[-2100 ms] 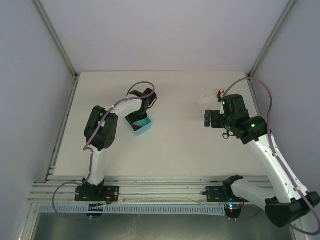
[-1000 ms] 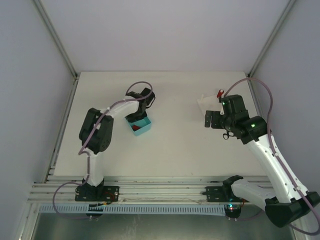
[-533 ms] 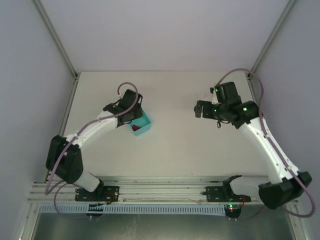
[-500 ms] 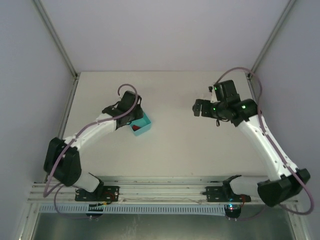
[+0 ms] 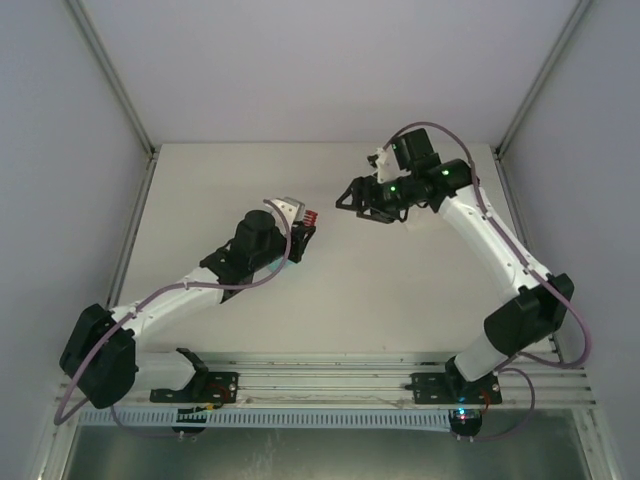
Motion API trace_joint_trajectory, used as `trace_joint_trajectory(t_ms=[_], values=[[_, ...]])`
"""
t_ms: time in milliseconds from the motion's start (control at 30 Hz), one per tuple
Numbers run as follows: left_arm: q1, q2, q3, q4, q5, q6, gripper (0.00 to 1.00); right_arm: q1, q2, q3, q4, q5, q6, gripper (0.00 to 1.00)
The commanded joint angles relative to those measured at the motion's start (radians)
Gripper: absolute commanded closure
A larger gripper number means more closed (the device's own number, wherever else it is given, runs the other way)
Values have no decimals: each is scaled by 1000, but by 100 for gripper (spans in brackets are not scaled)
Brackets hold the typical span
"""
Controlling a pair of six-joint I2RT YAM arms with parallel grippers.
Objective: Install the large spring
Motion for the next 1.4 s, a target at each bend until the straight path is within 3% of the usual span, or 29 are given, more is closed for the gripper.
trace_joint_trajectory(t_ms=[0, 500, 733, 967, 1067, 1133, 1367], values=[[-15, -8, -4, 180, 89, 105, 100, 39, 40, 27, 43, -175, 60, 29], [-21, 47, 45, 221, 236, 178, 100, 91, 183, 141, 0, -121, 25, 29], [-21, 58, 61, 232, 239, 196, 100, 92, 206, 149, -51, -105, -7, 39], [-22, 74, 76, 211, 224, 205, 100, 91, 194, 138, -39, -118, 2, 70], [-21, 90, 88, 170, 198, 205, 100, 91, 186, 129, -21, -129, 12, 89], [-21, 96, 94, 149, 178, 205, 89, 90, 175, 118, 6, -133, 20, 100], [0, 82, 77, 114, 121, 118, 38, 68, 124, 61, 125, 7, 63, 100]])
